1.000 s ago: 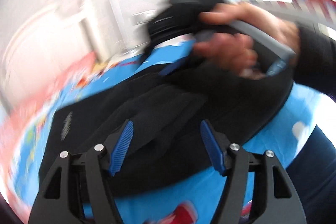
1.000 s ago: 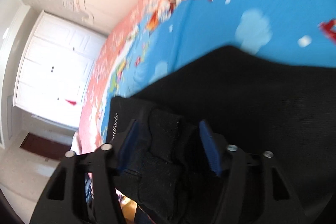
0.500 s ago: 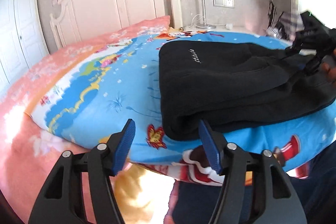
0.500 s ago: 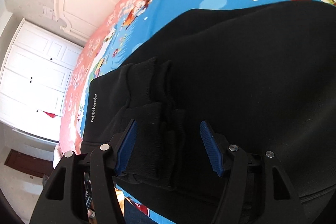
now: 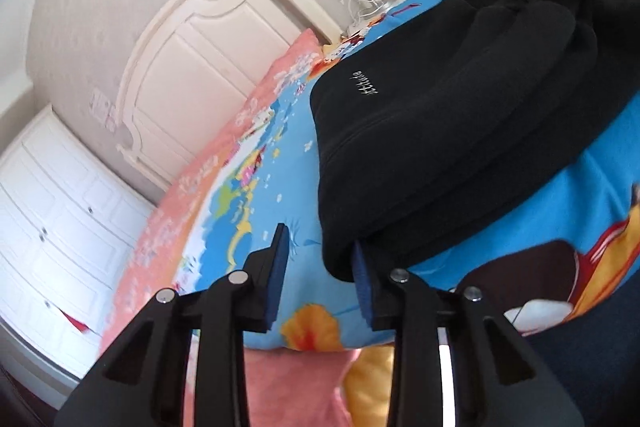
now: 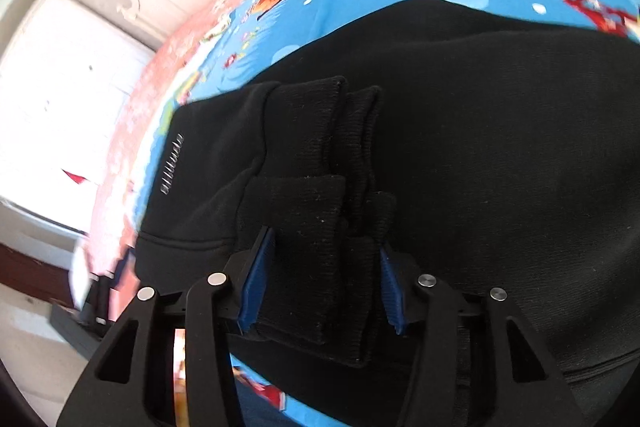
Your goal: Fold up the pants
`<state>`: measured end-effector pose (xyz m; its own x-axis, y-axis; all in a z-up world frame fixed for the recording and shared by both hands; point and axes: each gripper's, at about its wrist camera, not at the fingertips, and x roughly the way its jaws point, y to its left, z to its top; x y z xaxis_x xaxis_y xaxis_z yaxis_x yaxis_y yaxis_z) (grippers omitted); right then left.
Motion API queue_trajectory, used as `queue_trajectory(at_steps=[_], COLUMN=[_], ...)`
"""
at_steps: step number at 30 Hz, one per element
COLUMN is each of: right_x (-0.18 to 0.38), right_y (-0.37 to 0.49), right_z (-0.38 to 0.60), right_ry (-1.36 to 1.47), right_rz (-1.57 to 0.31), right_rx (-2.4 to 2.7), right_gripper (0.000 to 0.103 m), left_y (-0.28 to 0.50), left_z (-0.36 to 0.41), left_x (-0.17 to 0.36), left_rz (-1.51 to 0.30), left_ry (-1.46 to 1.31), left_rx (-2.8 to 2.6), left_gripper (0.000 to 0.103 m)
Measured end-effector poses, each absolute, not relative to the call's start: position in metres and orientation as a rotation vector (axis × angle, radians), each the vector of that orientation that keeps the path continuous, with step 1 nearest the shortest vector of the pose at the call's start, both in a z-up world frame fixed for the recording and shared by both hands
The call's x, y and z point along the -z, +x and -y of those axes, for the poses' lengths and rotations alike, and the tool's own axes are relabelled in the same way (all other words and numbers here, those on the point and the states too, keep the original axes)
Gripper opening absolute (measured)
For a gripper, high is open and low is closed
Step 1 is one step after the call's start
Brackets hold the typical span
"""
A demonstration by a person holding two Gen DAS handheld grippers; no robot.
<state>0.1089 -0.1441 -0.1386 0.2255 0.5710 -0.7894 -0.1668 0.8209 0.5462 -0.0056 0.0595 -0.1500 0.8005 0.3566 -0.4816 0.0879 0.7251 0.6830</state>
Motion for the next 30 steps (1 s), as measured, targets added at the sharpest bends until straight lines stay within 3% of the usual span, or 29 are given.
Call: queue_trajectory(at_steps=[1, 5, 8, 10, 11, 13, 16, 19, 20, 21, 22, 23, 26, 28, 30], right_x=[0.140, 0.143, 0.143, 0.143, 0.141, 0.139, 0.137, 0.129, 0.123, 0.116, 0.106, 0.096, 0.083, 0.081, 0.079], right_y=[0.107, 0.103, 0.100, 0.098, 0.096, 0.093, 0.086, 0.086, 0.083, 0.081, 0.078, 0.073, 0.067, 0.063, 0.061], right_z=[0.142, 0.143, 0.142, 0.142, 0.142, 0.142, 0.140, 0.137, 0.137, 0.137, 0.136, 0.134, 0.118, 0.110, 0.103], right_ry=[0.372, 0.341, 0.317, 0.311, 0.301, 0.278, 0.234, 0.194, 0.187, 0.178, 0.157, 0.126, 0.002, -0.024, -0.006], right_rz=[-1.239, -1.215, -1.187, -1.168, -1.156, -1.135, -1.092, -1.048, -1.021, -0.989, -0.938, -0.878, -0.810, -0.794, -0.761], right_rx=[-0.518, -0.518, -0.503, -0.497, -0.492, -0.480, -0.443, -0.369, -0.341, -0.315, -0.283, -0.254, -0.182, -0.188, -0.196], right_gripper=[0.049, 0.047, 0.048, 0.053, 0.055, 0.065, 0.076, 0.078, 0.079, 0.085, 0.087, 0.087, 0.087, 0.087, 0.087], left_y=[-0.003, -0.003, 0.000, -0.002, -0.005, -0.018, -0.035, -0.030, -0.023, -0.014, 0.003, 0.016, 0.064, 0.091, 0.117], left_z=[-0.061, -0.085, -0.103, -0.109, -0.108, -0.104, -0.102, -0.110, -0.111, -0.108, -0.104, -0.099, -0.088, -0.081, -0.072], left_x=[0.156, 0.158, 0.152, 0.144, 0.141, 0.133, 0.120, 0.088, 0.080, 0.074, 0.071, 0.069, 0.069, 0.074, 0.087], left_rz=[-0.652, -0.664, -0.674, -0.694, -0.700, -0.705, -0.726, -0.669, -0.653, -0.654, -0.669, -0.684, -0.754, -0.820, -0.927], left_ry=[0.771, 0.581, 0.458, 0.387, 0.377, 0.380, 0.331, 0.047, -0.047, -0.111, -0.175, -0.201, -0.291, -0.299, -0.197], left_rx=[-0.165, -0.122, -0.110, -0.075, -0.052, 0.031, 0.099, 0.163, 0.177, 0.183, 0.196, 0.191, 0.135, 0.057, -0.029], left_gripper=[0.048, 0.050, 0.063, 0.063, 0.060, 0.041, 0.026, 0.027, 0.031, 0.048, 0.055, 0.055, 0.072, 0.092, 0.096])
